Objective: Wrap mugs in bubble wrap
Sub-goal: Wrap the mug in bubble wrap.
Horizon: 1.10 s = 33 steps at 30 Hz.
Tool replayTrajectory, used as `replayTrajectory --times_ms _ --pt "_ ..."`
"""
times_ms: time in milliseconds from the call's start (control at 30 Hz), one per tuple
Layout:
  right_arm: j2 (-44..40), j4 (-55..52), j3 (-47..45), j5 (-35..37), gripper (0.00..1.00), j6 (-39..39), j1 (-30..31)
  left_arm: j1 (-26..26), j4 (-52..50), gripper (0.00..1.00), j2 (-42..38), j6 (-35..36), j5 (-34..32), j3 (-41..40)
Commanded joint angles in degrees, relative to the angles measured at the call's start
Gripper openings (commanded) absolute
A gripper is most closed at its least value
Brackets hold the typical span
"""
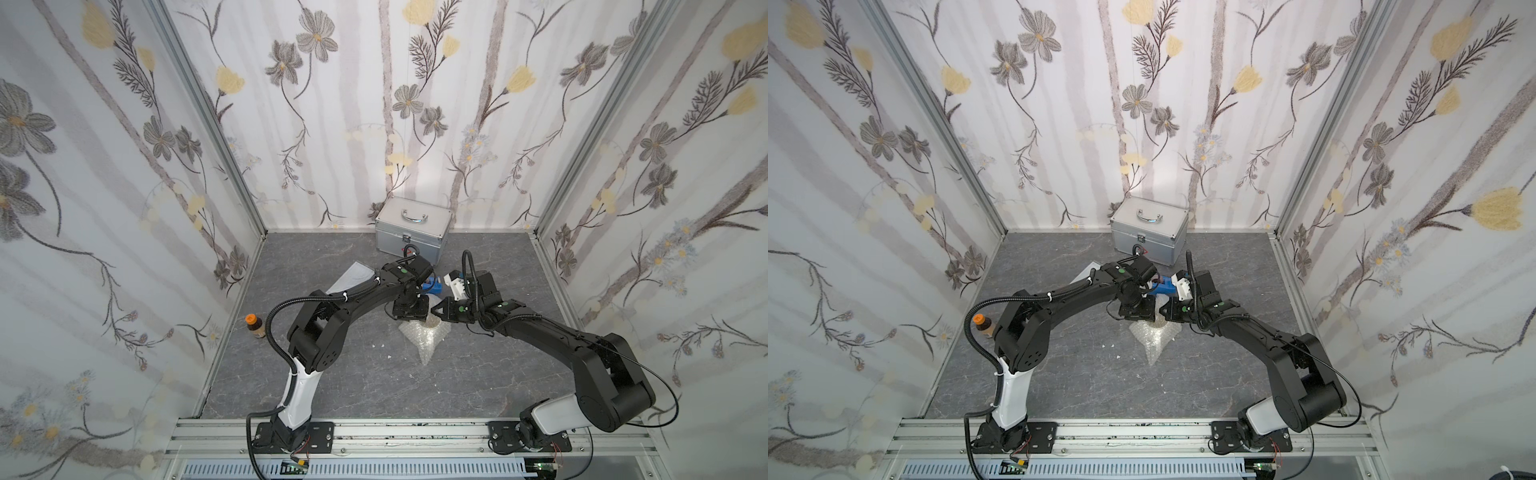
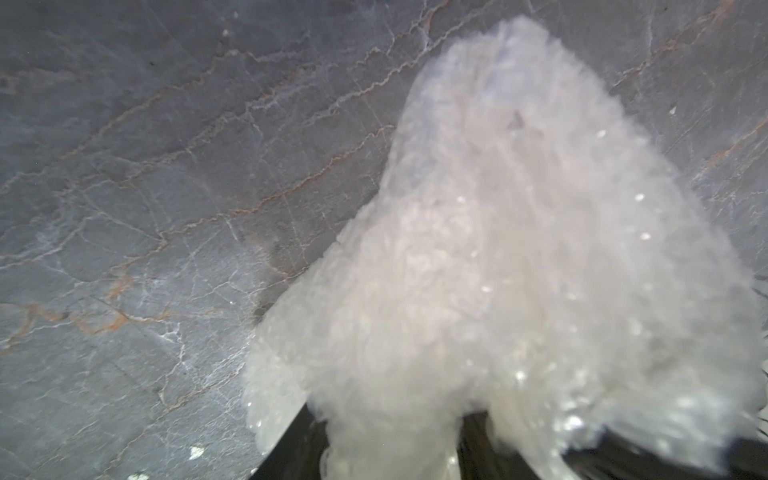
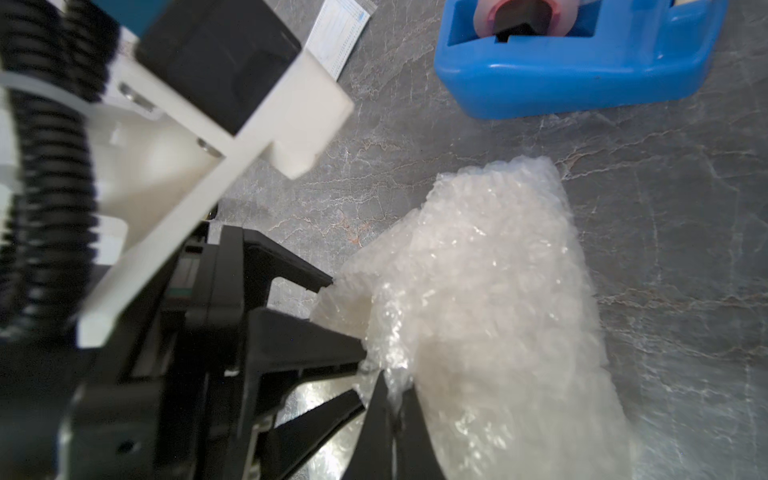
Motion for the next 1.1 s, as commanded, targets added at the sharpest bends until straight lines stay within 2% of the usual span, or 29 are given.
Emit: replayTrajectory --times_ms 0,300,500,633,1067 --pt "1.4 -2.5 0.4 1.2 0.02 -1.9 1.0 0.0 0.1 0.46 -0.1 -0.2 -0.6 0.6" --pt "4.2 -6.8 1.8 9.9 0.00 -4.2 3.9 0.3 1.2 0.44 -2.7 -1.9 -1.1 -0.8" --pt "5.2 -6.1 1.9 9.8 0.00 -5.3 4.4 1.8 4.0 0.43 -5.9 -4.1 1.4 -3.2" --pt "5.2 -5.3 2.0 9.7 0.00 -5.6 5.0 2.7 5.2 0.48 -7.1 -4.9 3.2 -3.5" --pt "3.9 -4.3 2.1 9.4 0.00 -6.6 5.8 2.6 3.0 0.52 -1.8 -2.9 3.4 -0.6"
